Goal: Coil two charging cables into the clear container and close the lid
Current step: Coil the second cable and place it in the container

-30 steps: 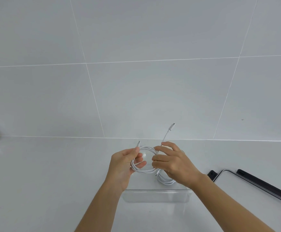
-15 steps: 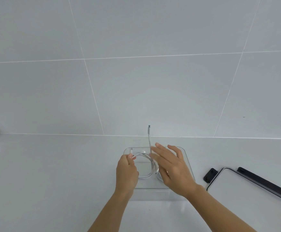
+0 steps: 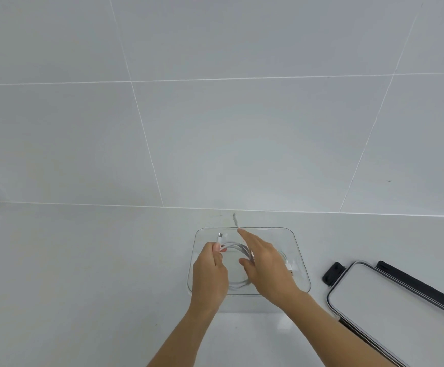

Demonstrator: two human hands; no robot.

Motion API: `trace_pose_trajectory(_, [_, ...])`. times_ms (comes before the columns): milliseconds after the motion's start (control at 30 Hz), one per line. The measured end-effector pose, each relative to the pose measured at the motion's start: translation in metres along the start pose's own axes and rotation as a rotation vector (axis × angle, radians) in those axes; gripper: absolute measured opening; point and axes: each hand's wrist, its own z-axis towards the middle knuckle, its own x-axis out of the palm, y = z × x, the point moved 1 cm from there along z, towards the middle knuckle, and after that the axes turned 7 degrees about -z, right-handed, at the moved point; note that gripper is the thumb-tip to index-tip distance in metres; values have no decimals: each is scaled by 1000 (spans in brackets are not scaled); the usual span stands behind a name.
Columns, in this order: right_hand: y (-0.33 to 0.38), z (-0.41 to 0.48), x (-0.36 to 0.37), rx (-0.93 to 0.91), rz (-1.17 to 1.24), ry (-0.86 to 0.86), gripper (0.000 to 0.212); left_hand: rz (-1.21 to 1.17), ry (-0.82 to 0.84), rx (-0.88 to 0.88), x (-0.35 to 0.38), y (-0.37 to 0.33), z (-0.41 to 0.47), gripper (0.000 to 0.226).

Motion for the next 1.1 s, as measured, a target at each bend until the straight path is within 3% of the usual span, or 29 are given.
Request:
trace_pose_trajectory(200, [-5, 6, 8, 298, 392, 31, 47, 181, 36, 87, 3, 4, -2, 33])
trace_pose_trajectory(400, [-5, 4, 20, 300, 466, -1, 40, 467, 76, 147, 7, 8, 1, 22])
trace_pose_trajectory(533, [-11, 5, 21, 315, 505, -1, 44, 485, 179, 59, 8, 5, 0, 22])
trace_pose_trajectory(633, [-11, 4, 19, 236, 470, 6, 46, 433, 233, 3, 11, 6, 1, 19])
trace_pose_trajectory(867, [-22, 2, 26, -140, 55, -101, 35, 212, 257, -27, 9, 10, 7, 12])
trace_pose_trajectory(1100, [-31, 5, 21, -198, 3, -193, 11, 238, 386, -19, 6, 6, 11, 11])
